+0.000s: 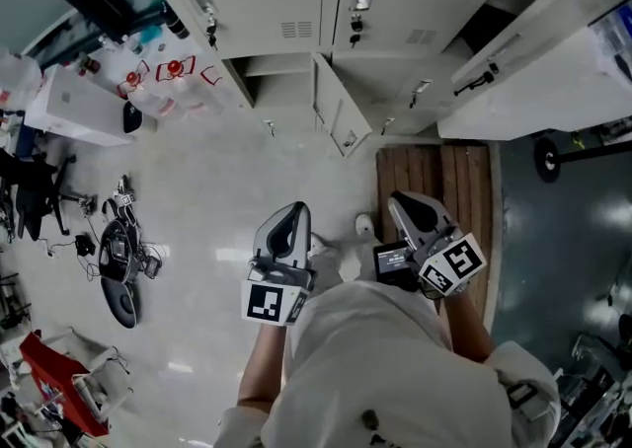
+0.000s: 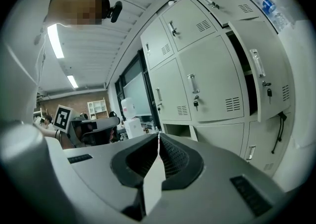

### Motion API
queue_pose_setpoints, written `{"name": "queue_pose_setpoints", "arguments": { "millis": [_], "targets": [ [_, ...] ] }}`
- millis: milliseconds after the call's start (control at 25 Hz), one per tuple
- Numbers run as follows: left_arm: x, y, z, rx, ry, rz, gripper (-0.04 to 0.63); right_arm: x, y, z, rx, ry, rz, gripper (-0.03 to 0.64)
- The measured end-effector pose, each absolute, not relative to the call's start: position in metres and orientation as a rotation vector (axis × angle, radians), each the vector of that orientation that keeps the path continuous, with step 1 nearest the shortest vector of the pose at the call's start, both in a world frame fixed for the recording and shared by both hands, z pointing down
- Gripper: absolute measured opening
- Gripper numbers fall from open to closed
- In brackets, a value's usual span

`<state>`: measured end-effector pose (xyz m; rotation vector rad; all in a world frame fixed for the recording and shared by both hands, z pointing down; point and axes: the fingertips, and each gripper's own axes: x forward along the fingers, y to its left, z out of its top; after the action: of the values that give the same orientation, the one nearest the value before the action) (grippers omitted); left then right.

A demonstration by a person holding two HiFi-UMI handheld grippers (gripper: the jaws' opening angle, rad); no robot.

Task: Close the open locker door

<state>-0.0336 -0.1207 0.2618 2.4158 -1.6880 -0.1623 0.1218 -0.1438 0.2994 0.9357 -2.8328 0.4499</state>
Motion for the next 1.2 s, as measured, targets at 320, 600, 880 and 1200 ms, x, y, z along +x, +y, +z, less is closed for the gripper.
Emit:
{"name": "queue_pose_setpoints", "arguments": {
  "millis": [320,600,880,1200],
  "targets": [
    [-0.009,-0.134,0.286,2.279,-1.828,-0.133,0.008,0.143,-0.192,0.331,0.737,-2.829,0.362,0.028],
    [0.027,-0.158,0.318,2.179,-1.909,-0.080,0.008,0.173,-0.243,0.379,0.605,-2.810,0.390,0.028],
    [0.069,-0.194,0.340,2.228,-1.896,-0.020,0.008,0.181,-0.264,0.435,0.400,-2.824,0.412,0.029],
    [0.084,-0.205,0.386,2.179,-1.827,0.026,0.008,0.166,-0.280,0.509,0.315,-2.756,0.435,0.029]
  ]
}}
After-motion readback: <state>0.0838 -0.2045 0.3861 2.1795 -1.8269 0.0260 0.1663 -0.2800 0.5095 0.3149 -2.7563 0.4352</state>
